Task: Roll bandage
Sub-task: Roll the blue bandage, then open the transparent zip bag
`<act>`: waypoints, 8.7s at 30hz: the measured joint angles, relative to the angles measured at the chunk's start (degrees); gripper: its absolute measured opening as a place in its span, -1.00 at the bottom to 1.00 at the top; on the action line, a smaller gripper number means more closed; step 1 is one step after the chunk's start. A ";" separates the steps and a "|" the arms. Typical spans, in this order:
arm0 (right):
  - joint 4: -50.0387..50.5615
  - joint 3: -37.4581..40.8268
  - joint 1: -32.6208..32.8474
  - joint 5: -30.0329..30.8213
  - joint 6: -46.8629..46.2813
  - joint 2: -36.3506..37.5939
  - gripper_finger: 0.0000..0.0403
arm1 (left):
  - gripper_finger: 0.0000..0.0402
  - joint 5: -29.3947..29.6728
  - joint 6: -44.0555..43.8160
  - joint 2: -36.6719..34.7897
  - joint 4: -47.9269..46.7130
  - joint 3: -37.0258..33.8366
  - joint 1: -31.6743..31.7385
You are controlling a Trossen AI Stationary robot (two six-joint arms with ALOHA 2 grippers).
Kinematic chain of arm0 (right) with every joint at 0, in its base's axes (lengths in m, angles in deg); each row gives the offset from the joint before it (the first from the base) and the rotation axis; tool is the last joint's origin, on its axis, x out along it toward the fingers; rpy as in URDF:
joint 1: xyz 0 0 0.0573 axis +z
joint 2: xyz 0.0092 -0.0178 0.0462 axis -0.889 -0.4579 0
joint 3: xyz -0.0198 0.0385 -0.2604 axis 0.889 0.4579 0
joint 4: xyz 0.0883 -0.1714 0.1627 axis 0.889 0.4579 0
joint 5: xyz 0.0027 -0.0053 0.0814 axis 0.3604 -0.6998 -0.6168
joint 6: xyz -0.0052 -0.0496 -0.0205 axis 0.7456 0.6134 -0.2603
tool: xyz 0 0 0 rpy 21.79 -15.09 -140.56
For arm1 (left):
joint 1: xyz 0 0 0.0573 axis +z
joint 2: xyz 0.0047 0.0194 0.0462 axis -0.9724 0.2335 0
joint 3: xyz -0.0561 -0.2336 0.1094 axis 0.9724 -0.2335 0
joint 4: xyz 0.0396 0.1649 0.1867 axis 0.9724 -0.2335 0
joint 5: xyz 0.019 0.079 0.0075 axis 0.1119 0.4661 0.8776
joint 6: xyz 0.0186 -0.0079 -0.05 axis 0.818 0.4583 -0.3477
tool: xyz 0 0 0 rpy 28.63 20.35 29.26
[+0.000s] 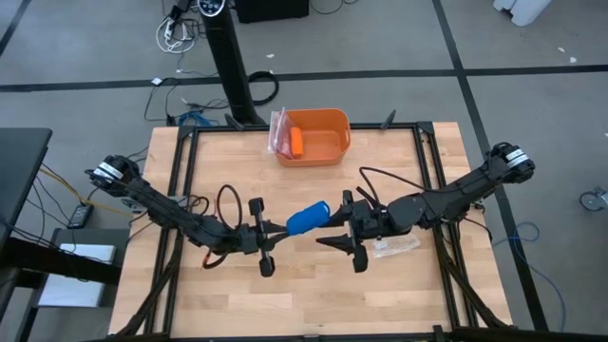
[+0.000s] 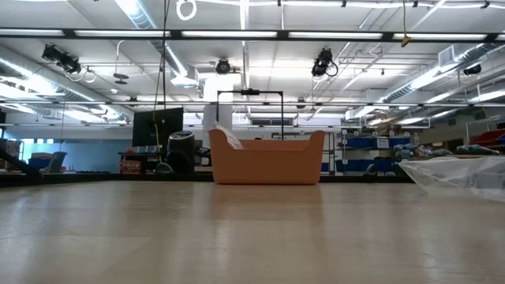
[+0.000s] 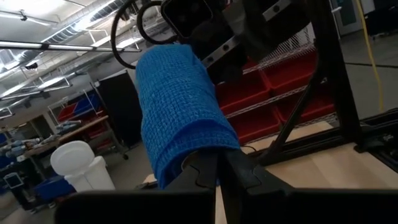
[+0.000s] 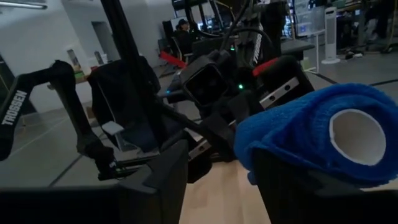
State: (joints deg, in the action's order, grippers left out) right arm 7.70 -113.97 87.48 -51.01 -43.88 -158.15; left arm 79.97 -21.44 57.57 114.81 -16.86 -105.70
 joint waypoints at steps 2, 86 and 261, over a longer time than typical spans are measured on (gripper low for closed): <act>0.54 0.00 -0.28 0.02 -0.05 0.00 -0.11 | -0.96 0.07 -0.42 0.00 -0.83 0.00 0.01; -2.20 0.79 0.63 9.76 7.75 -8.66 -0.96 | -0.96 6.76 -4.47 0.02 -11.55 0.00 -0.03; 79.45 6.59 22.45 -6.43 -28.14 -15.77 -0.32 | -0.98 -46.21 -16.12 18.58 -44.31 21.61 11.47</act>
State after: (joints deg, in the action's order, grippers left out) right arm 87.15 -107.38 109.93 -57.43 -72.01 -173.92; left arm 33.76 -37.56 76.15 70.50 4.75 -94.23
